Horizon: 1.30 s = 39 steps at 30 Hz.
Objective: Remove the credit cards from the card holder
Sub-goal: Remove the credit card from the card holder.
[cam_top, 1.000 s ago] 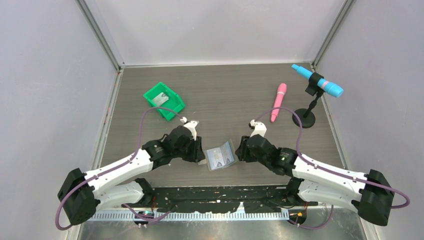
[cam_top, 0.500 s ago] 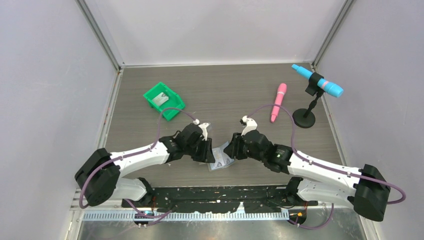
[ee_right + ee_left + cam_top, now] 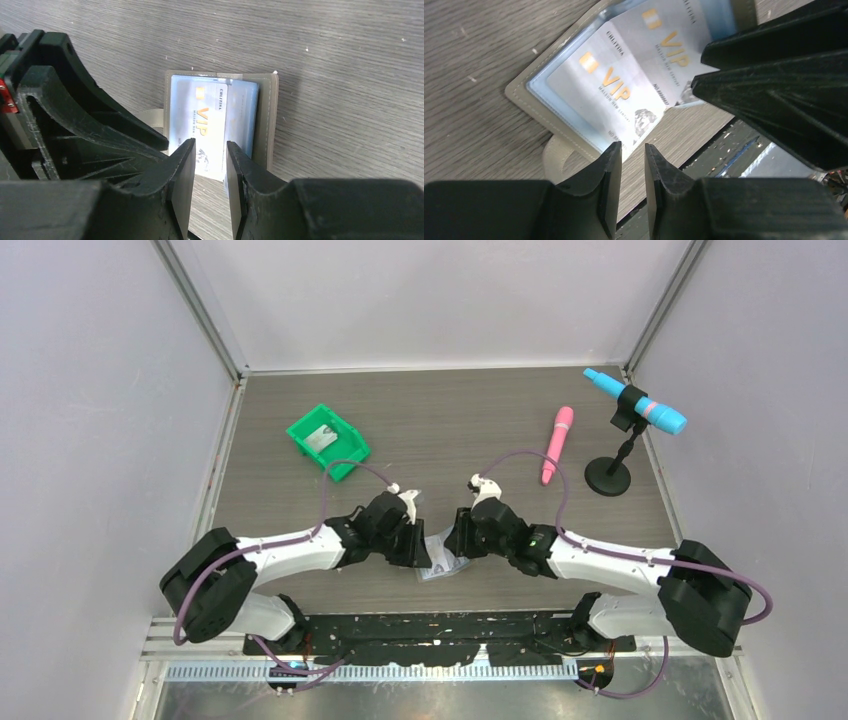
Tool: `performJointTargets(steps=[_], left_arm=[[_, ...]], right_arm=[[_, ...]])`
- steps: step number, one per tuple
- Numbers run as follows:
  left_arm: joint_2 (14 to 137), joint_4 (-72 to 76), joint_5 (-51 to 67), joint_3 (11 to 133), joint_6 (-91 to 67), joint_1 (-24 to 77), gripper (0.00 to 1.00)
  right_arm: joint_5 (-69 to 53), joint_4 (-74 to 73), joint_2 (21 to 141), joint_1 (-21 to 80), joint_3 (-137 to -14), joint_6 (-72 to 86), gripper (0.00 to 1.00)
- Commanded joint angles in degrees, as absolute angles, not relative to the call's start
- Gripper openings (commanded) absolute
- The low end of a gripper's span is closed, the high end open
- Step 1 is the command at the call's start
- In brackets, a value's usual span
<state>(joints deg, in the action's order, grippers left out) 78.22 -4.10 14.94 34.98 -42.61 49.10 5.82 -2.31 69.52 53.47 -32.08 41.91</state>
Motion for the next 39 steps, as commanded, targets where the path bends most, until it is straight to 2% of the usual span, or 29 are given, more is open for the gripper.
performJointTargets(steps=[1, 10, 19, 39], left_arm=[[78.21, -2.37, 11.79, 33.35, -42.16, 48.87, 0.24], [78.20, -2.64, 9.05, 31.36, -41.01, 48.87, 0.18], [79.07, -2.26, 8.48, 31.22, -40.43, 48.87, 0.17], [79.57, -2.29, 7.56, 30.05, -39.82, 48.78, 0.15]], right_arm=[[3.98, 4.22, 71.20, 52.38, -29.76, 41.72, 0.36], [3.19, 6.14, 72.24, 50.89, -26.38, 44.25, 0.35], [-0.68, 9.96, 71.91, 50.89, -26.95, 45.07, 0.35], [-3.69, 17.41, 81.42, 49.43, -24.92, 46.75, 0.35]])
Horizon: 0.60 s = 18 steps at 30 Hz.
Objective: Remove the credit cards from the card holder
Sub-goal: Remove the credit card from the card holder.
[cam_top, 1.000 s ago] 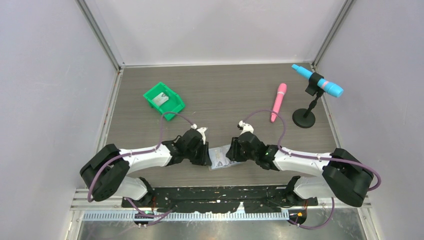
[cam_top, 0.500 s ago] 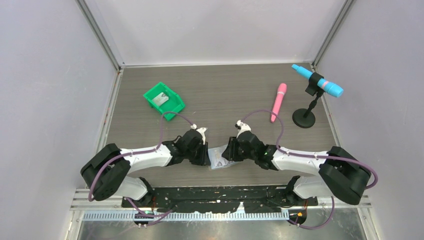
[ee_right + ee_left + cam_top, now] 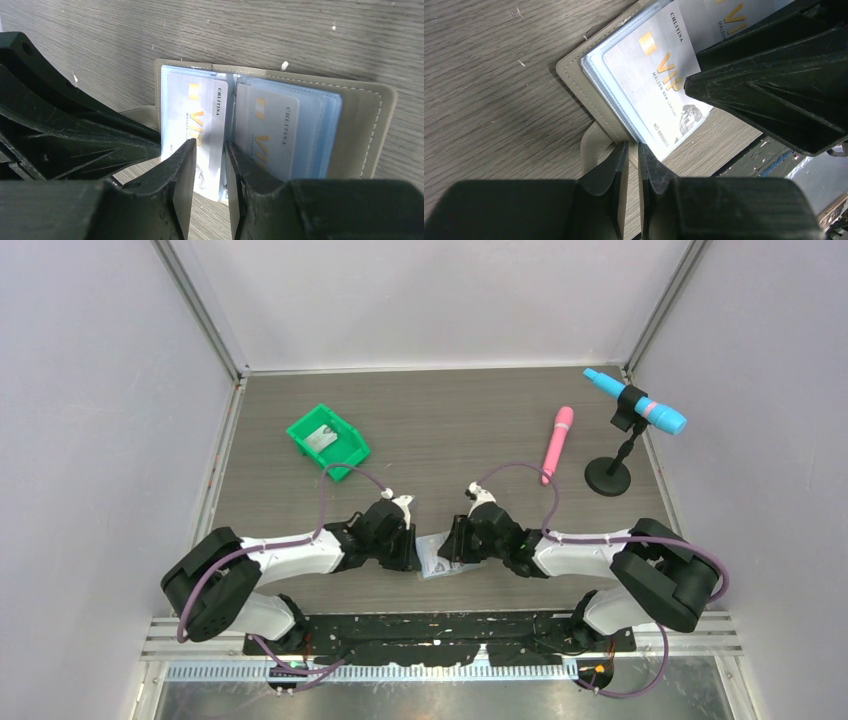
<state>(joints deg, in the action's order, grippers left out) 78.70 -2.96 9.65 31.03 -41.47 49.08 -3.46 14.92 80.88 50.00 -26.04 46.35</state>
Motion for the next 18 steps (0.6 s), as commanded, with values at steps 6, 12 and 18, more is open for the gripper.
performJointTargets(steps=[6, 12, 18], left_arm=[[79.80, -2.47, 7.50, 30.18, -39.73, 48.78, 0.14], [80.20, -2.97, 7.04, 30.21, -39.64, 48.78, 0.14], [80.45, -3.67, 6.64, 30.40, -39.39, 48.78, 0.14]], right_arm=[[-5.16, 20.14, 81.07, 48.54, -23.28, 46.92, 0.28], [-7.86, 23.85, 80.55, 47.42, -21.38, 47.23, 0.06], [-9.30, 24.89, 78.53, 46.63, -20.25, 47.22, 0.05]])
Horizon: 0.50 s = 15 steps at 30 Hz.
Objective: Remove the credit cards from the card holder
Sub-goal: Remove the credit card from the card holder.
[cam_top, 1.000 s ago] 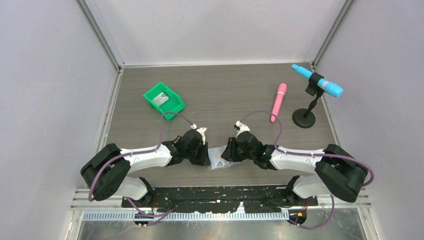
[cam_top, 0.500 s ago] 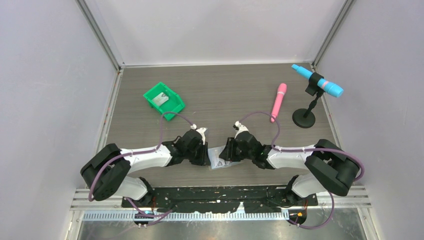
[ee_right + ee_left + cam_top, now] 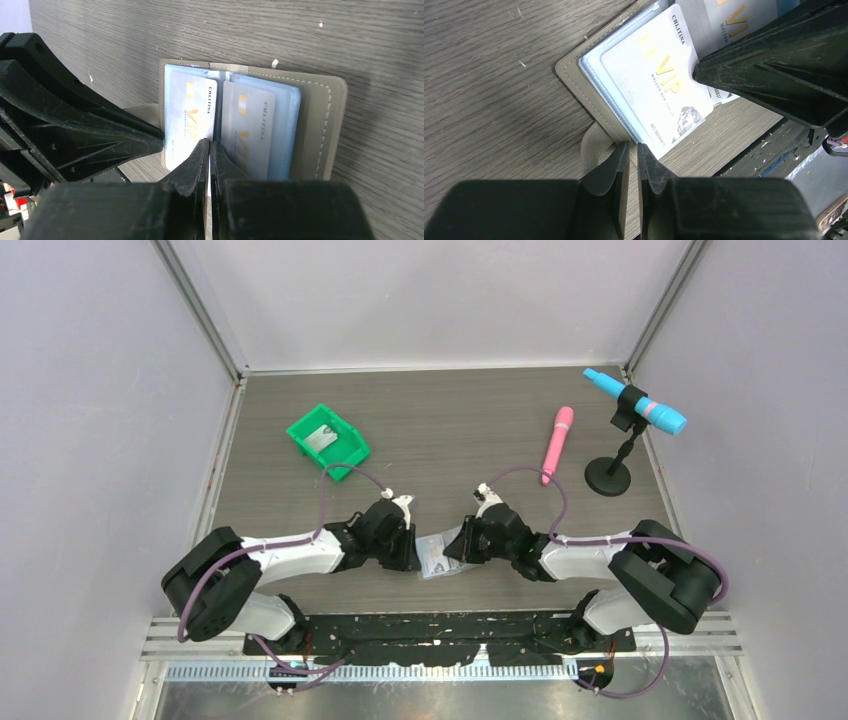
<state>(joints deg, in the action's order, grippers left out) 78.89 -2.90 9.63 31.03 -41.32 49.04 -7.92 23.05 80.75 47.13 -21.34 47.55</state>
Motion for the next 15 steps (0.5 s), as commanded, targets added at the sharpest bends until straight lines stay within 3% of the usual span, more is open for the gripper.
performJointTargets(steps=[1, 15], left_arm=[[80.50, -3.85, 6.53, 30.41, -39.31, 48.78, 0.14], [80.03, -5.23, 6.32, 30.94, -39.02, 48.78, 0.14]], right_arm=[[-9.40, 24.84, 77.84, 46.47, -19.98, 47.09, 0.05], [-9.67, 18.95, 69.68, 43.85, -18.39, 44.72, 0.05]])
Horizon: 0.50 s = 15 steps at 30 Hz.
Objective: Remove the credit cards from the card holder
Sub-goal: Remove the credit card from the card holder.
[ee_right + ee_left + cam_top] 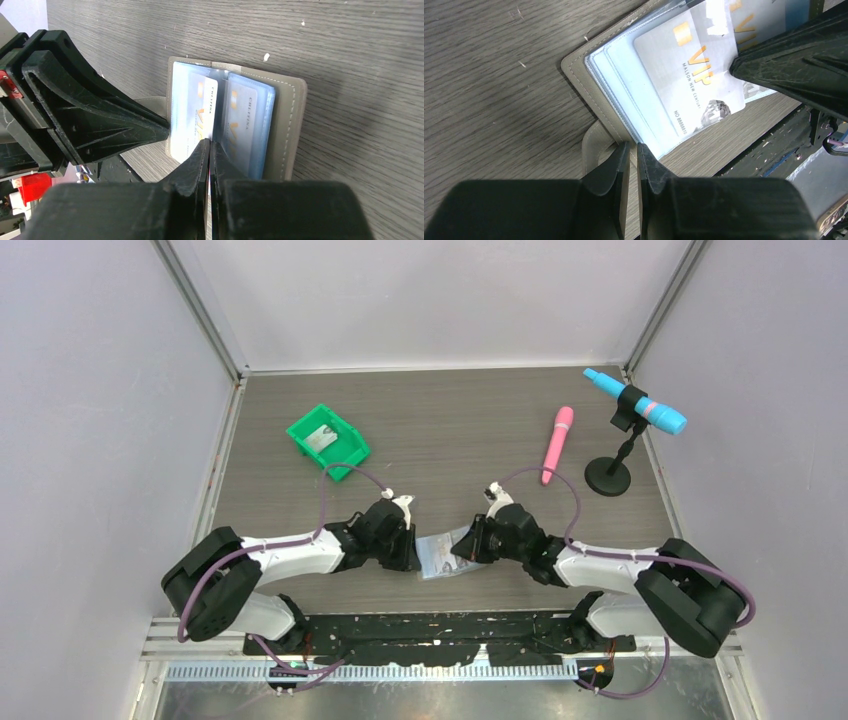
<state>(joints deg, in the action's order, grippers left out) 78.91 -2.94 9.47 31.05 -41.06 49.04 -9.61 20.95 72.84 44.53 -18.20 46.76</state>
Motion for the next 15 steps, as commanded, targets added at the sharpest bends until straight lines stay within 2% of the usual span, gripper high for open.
performJointTargets(steps=[1, 6, 15], left_arm=[[79.89, -5.46, 6.39, 31.11, -38.94, 48.78, 0.14], [78.21, -6.69, 7.95, 32.13, -39.06, 48.78, 0.14], [72.66, -8.54, 13.14, 36.13, -39.81, 48.78, 0.25]], right_arm=[[-9.45, 17.46, 68.53, 43.76, -18.47, 44.29, 0.05], [-8.30, 11.86, 63.44, 42.83, -18.73, 42.76, 0.05], [-10.77, 8.66, 58.49, 41.95, -19.69, 40.75, 0.05]])
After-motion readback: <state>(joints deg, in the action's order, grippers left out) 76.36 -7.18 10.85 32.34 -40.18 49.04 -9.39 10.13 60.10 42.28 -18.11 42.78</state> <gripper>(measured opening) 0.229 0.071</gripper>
